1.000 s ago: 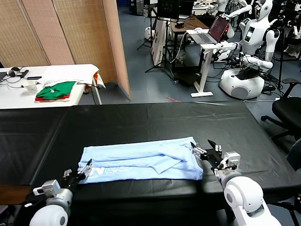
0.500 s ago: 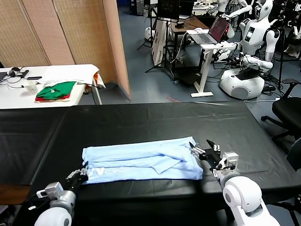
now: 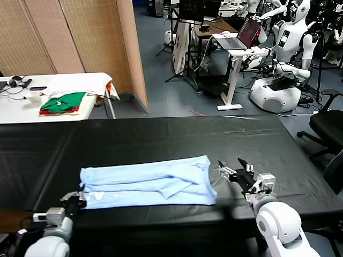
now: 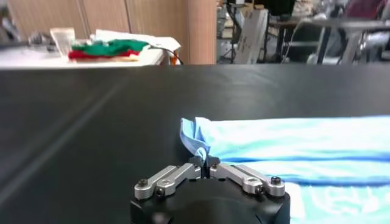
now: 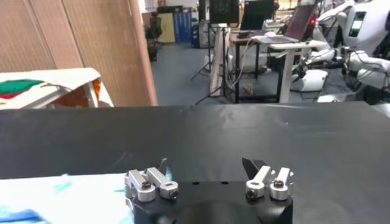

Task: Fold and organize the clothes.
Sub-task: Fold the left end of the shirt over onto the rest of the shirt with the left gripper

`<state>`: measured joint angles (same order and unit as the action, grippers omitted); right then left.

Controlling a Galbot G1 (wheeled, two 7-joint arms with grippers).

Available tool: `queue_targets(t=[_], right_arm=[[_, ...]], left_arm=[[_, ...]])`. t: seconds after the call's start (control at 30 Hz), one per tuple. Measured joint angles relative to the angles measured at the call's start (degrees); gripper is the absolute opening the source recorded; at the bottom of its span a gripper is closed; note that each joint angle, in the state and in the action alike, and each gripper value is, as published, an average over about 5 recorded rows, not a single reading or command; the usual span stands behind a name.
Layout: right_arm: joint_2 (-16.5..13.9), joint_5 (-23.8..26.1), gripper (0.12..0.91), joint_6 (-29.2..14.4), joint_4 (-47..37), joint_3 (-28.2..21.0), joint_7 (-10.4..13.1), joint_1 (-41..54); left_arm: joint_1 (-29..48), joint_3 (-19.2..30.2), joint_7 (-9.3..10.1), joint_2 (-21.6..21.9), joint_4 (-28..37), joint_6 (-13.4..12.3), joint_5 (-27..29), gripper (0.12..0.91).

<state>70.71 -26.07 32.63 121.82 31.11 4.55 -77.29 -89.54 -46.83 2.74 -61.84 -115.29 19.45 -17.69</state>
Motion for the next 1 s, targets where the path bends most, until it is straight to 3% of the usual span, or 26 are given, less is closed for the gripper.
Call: queue_targets(t=[0.33, 0.77, 1.0], right_arm=[[1.13, 1.6, 0.907, -0.57, 1.07, 1.7, -0.07, -2.62], [3.18, 4.57, 0.907, -1.55, 1.18, 2.43, -1.08, -5.23], [3.46, 5.01, 0.907, -1.8, 1.3, 2.5, -1.61, -5.88]], left_arm=[[1.73, 9.05, 2.19, -8.28, -6.71, 2.48, -5.96, 0.176], [6.65, 23.4, 3.31, -18.72, -5.69, 3.2, -4.97, 0.176], [7.82, 28.13, 3.05, -23.21, -4.52, 2.99, -3.95, 0.176]])
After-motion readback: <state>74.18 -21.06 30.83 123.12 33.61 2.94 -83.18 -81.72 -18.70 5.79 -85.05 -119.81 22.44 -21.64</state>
